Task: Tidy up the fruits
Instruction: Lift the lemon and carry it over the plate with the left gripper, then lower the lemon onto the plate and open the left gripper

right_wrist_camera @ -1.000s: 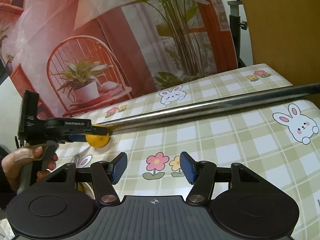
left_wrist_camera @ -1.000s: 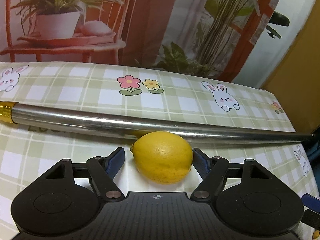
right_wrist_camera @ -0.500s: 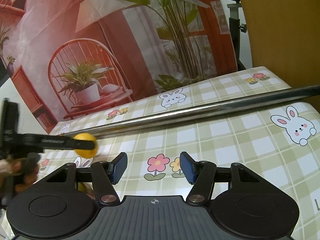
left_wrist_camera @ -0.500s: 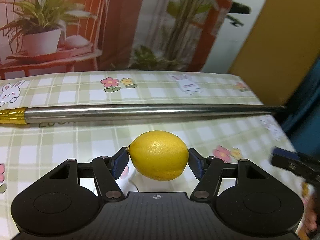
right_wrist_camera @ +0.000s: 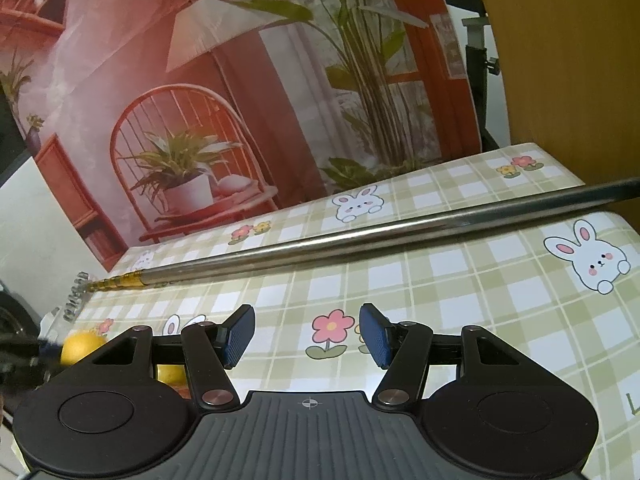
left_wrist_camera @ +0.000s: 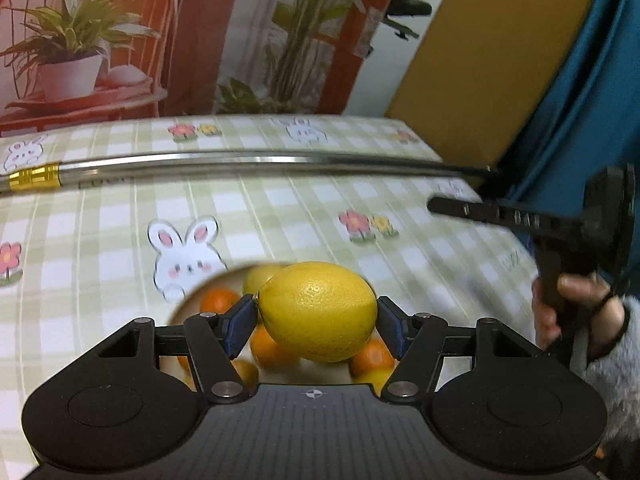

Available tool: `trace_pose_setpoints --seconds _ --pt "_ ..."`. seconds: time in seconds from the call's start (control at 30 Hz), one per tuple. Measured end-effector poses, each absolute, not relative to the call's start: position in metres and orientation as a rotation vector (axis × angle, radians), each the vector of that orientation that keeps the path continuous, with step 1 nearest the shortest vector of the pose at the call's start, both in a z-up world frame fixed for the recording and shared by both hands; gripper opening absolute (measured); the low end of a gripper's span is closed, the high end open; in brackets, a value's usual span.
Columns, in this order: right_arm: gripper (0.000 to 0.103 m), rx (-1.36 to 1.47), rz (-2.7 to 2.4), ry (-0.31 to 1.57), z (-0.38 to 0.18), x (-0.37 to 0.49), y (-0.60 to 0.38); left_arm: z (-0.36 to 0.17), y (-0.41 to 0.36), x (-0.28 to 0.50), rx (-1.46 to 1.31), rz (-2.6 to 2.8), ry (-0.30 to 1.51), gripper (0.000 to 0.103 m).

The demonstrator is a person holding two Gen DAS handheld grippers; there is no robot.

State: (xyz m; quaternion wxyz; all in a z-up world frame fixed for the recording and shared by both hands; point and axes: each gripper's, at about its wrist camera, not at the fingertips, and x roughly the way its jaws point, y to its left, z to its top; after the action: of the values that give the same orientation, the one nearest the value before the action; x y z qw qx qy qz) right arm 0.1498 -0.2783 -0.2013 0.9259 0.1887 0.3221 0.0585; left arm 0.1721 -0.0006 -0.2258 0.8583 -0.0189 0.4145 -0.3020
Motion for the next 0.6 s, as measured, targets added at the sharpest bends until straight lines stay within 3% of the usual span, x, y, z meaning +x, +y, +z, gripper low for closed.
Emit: trace_pose_setpoints --seconds 0.6 --pt "0.056 0.398 0.121 0.657 -0.199 0.134 -0.279 -0.255 -0.019 0.166 0.100 -0.582 0.973 0.067"
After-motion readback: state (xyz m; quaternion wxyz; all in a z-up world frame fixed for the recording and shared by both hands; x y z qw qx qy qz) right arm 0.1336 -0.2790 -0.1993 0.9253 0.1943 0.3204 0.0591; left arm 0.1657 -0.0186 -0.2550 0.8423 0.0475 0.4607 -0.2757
